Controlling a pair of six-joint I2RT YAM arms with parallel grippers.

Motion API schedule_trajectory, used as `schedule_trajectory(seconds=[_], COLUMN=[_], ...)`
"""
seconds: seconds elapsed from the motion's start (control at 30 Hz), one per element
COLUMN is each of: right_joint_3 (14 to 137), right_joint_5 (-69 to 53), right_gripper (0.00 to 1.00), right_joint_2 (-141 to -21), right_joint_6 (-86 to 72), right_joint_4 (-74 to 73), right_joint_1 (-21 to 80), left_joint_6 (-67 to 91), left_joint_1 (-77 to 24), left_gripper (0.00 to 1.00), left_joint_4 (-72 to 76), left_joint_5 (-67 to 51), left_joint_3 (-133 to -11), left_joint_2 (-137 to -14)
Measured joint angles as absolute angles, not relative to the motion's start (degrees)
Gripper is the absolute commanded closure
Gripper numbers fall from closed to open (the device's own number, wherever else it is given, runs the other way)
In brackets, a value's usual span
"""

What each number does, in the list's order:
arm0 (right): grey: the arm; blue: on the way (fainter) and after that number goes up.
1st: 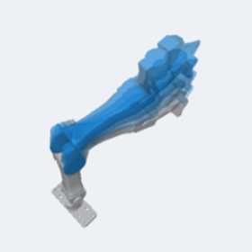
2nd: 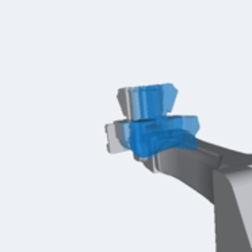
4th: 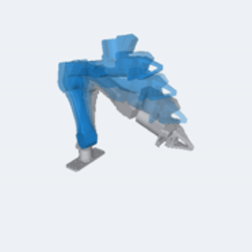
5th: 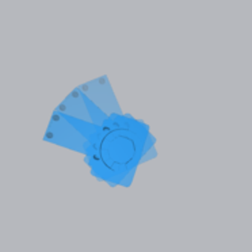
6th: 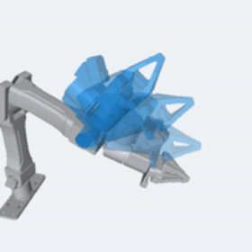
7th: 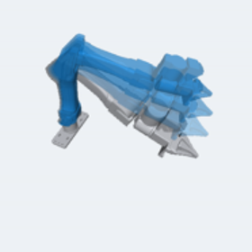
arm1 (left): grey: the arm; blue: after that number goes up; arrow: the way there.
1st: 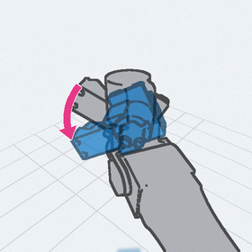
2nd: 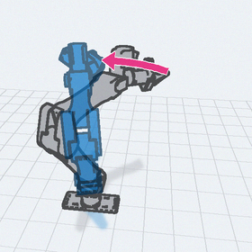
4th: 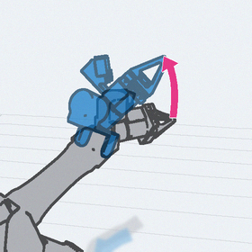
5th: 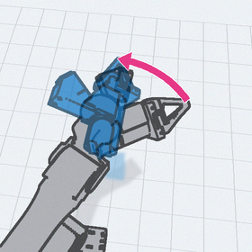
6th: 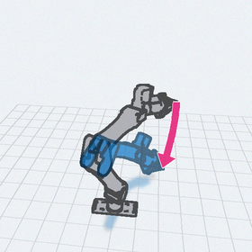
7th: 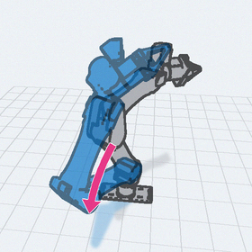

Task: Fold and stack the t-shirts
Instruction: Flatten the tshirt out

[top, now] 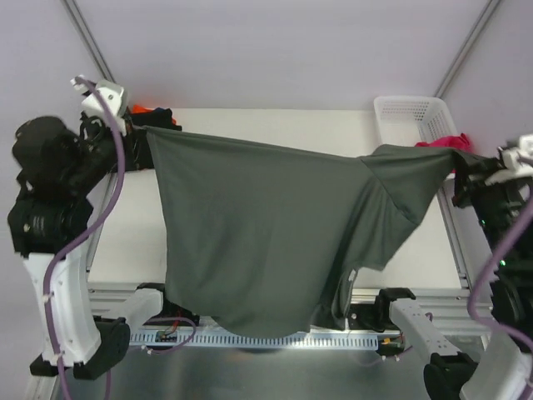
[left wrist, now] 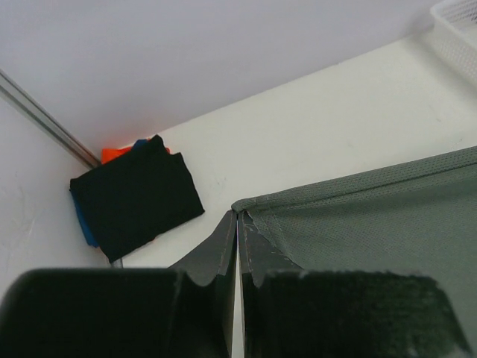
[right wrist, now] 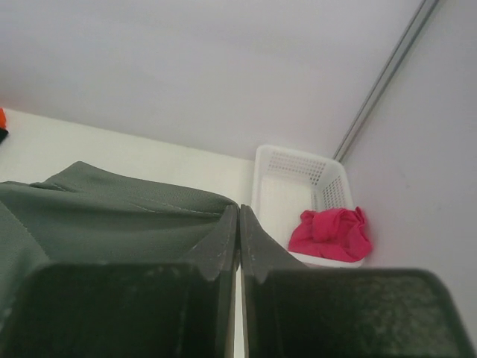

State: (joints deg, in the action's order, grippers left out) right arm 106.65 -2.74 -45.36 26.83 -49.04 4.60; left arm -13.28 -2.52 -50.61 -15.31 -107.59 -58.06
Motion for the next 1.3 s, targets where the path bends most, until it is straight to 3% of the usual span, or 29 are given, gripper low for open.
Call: schedule_trajectory(seconds=[0.17, 0.4, 0.9, 1.13, 1.3], right_joint_3=[103.37, 104.4, 113.1, 121.36, 119.13], right_joint_5=[-2.92, -3.68, -4.95, -4.69, -4.1], right_gripper=[0.99, 0.99, 0.99, 0.99, 0.99], right_joint_2=[-51.79, -54.28, -38.74, -38.02, -38.02], right_joint_6=[27.49, 29.28, 29.19, 29.93, 31.2], right_joint_4=[-45.8, -43.64, -53.3, -59.0, -58.35], right_joint_1=[4.6, 4.6, 4.47, 4.45, 5.72], left_joint_6=[-14.63, -15.59, -16.62, -15.33, -15.68], left_joint_1=[-2.5, -2.52, -2.52, -2.52, -2.52], left_gripper=[1.0, 1.0, 1.0, 1.0, 1.0], left_joint_4=[-48.82, -47.92, -48.14, -51.79, -53.17], left_joint_5=[-14.41, -14.41, -15.0, -15.42, -15.38], left_joint_3=[-106.3, -106.21, -101.73, -104.16, -104.95], left_joint_2=[-64.27, -63.4, -45.36, -44.29, -44.42])
